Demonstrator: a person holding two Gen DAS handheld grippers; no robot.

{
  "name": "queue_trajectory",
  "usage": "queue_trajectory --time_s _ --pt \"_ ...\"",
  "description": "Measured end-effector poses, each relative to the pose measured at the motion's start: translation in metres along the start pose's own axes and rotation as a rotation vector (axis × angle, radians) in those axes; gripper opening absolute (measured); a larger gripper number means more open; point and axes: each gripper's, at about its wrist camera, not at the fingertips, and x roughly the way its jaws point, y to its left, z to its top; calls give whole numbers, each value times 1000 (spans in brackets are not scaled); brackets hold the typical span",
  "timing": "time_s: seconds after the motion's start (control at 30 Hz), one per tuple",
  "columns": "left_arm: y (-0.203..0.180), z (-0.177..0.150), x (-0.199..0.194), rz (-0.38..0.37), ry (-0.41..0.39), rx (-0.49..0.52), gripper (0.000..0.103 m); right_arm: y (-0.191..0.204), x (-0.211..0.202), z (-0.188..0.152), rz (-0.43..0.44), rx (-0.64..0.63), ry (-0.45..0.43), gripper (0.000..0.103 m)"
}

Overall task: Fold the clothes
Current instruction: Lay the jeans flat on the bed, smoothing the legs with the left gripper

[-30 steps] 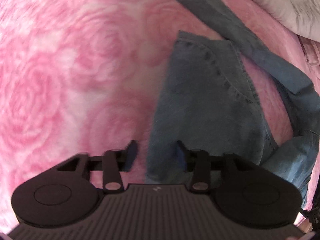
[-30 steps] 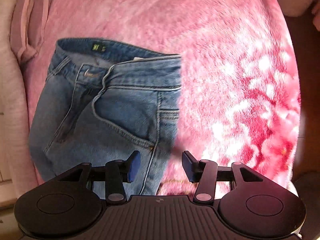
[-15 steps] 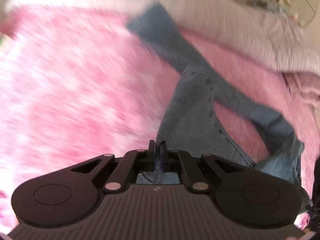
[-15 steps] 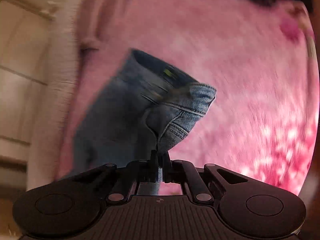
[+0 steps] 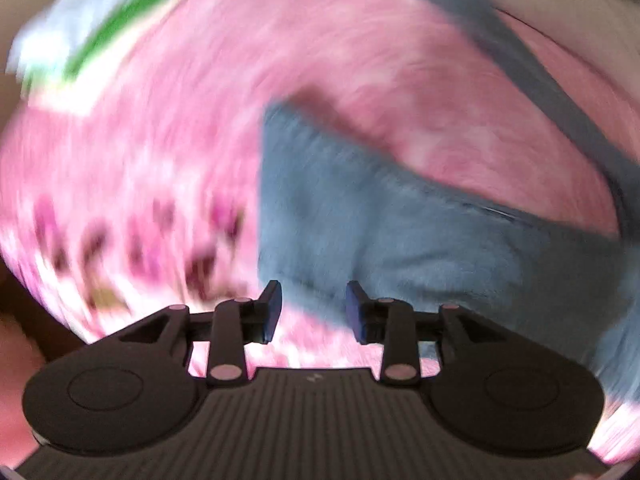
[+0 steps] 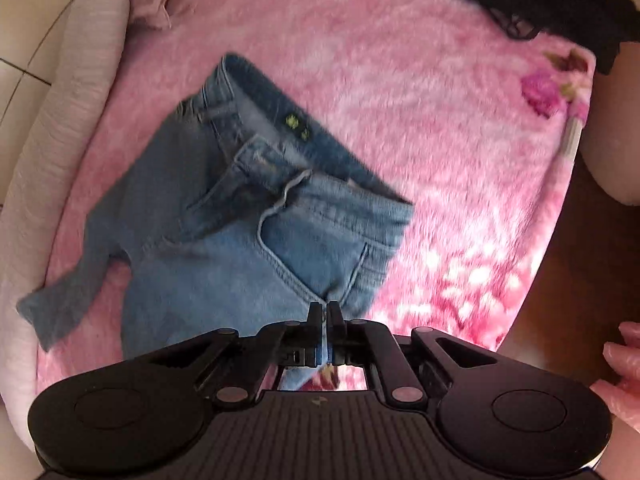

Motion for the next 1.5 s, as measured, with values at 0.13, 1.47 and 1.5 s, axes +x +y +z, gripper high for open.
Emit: queue_trajectory --time_s 0.13,1.47,1.5 --pt "47 -6 33 -59 28 -259 31 -14 15 -5 -8 27 41 20" --pt "103 13 61 -26 -166 -455 28 -18 63 -59 -6 184 110 38" --pt "111 16 65 -42 -167 -512 30 -21 63 -58 -1 201 103 38"
